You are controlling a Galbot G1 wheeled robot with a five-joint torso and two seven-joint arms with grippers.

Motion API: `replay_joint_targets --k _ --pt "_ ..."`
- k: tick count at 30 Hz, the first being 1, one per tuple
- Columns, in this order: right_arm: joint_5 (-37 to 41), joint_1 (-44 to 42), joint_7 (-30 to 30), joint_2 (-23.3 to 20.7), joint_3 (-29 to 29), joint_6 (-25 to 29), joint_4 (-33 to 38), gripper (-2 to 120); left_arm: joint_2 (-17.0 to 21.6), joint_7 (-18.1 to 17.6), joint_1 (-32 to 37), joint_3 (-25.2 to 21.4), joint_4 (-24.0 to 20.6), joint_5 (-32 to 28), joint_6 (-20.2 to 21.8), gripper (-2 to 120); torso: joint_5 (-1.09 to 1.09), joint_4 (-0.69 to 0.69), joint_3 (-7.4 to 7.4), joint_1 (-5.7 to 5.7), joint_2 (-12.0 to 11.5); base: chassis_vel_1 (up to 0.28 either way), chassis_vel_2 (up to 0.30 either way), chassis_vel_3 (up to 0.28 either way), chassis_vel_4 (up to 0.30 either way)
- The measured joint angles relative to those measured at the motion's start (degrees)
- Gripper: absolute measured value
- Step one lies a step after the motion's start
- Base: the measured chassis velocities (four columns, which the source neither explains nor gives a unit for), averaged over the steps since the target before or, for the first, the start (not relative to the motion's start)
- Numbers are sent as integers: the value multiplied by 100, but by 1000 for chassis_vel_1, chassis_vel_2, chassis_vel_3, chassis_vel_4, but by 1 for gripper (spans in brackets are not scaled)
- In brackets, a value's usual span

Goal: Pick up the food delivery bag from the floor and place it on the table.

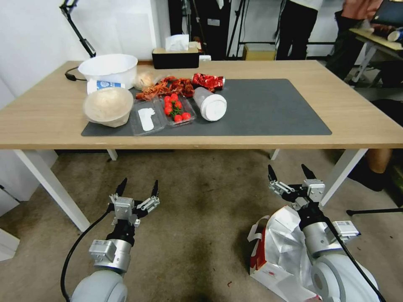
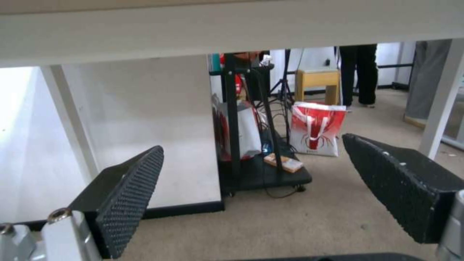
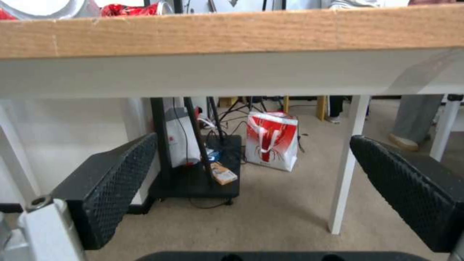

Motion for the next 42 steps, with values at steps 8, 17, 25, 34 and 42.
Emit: replay_joint_targets --k 8,17,25,34,42 --pt "-14 -4 -17 53 3 37 -16 100 -4 15 9 3 8 7 -18 93 0 0 -104 -52 -154 0 0 0 0" --pt "-32 1 -20 55 -6 97 -36 100 -14 44 2 -2 28 8 -32 93 0 0 -301 -165 -465 0 0 0 0" --pt "-37 -16 -7 47 -1 138 -51 100 -29 52 9 30 70 51 -48 93 0 0 -423 -225 -649 0 0 0 0" --pt "-16 -24 14 -4 16 161 -104 100 -4 100 11 28 111 74 -70 93 0 0 -565 -296 -862 0 0 0 0" --pt "-26 10 17 12 14 163 -128 100 22 102 -5 20 119 69 -71 93 0 0 -685 -346 -1029 0 0 0 0"
